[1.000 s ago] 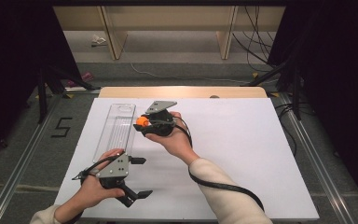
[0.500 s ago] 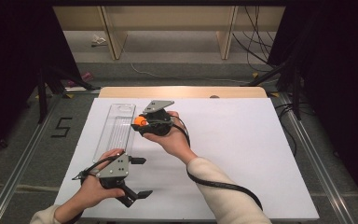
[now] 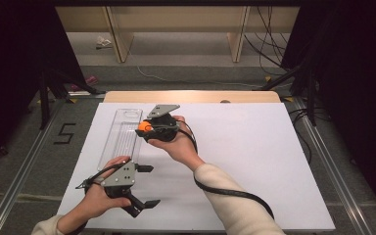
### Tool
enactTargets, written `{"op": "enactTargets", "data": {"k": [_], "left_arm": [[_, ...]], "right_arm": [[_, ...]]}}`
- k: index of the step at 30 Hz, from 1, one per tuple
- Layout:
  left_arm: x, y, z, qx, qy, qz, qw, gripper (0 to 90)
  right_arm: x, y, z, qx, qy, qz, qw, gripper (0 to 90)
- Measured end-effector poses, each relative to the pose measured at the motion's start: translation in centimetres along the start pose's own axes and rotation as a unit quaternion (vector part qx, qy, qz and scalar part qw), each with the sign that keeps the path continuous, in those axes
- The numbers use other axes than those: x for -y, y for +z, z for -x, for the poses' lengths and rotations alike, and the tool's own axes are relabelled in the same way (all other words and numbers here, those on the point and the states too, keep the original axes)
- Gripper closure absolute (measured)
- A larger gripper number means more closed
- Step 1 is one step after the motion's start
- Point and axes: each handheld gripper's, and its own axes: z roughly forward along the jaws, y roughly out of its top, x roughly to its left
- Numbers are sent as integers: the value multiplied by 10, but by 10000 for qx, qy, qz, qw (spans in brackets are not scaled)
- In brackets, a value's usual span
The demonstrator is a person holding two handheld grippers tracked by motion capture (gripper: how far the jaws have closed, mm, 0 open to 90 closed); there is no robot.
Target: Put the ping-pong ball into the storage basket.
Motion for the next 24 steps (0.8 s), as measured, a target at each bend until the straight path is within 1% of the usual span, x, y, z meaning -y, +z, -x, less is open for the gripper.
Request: {"op": "enactTargets", "data": {"k": [9, 24], "left_arm": [[0, 0, 0, 2, 1, -1, 10000, 8], [0, 0, 0, 13, -1, -2, 10000, 8]], "right_arm": [[0, 4, 1, -14, 17, -30, 10000, 515], [-5, 11, 0, -57, -39, -57, 10000, 515]]}}
